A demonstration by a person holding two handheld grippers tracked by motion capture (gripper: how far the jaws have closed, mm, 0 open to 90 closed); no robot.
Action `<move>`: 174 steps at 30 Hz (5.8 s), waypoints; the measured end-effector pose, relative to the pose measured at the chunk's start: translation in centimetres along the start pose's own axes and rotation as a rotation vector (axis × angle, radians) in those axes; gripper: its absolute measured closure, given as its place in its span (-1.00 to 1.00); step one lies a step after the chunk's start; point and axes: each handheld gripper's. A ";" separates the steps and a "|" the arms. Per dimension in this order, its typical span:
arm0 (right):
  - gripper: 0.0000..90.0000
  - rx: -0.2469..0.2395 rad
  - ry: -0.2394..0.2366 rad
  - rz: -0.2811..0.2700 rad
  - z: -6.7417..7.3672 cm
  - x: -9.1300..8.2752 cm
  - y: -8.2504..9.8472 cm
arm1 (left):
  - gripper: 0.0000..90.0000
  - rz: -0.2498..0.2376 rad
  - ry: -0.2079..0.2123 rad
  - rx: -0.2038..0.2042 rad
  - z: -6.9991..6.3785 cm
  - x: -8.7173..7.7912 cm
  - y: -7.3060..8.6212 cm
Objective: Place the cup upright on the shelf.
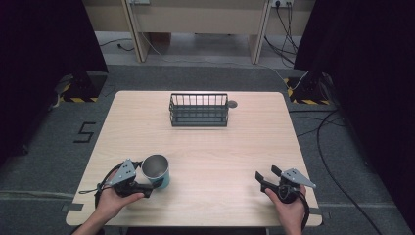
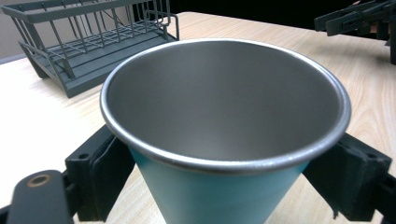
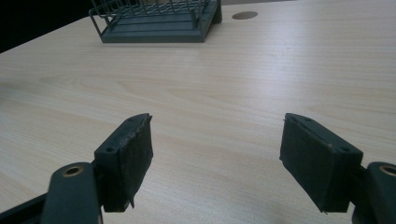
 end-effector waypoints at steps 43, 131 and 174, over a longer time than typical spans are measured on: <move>-0.42 0.006 0.000 -0.005 -0.1 0.0 0.0 | -0.67 -0.066 -0.008 0.036 1.4 1.3 -3.1; -0.41 0.012 -0.006 -0.004 -0.2 0.0 0.0 | -0.67 -0.130 -0.058 0.061 5.5 7.2 -9.9; -0.41 0.018 -0.010 -0.001 -0.2 0.0 0.0 | -0.67 -0.161 -0.107 0.051 8.8 9.9 -13.6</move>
Point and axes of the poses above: each handheld gripper's, and its own axes: x roughly forward along the jaws, y roughly out of its underside, z roughly to its left, and after that the axes turned 12 degrees about y, right-handed
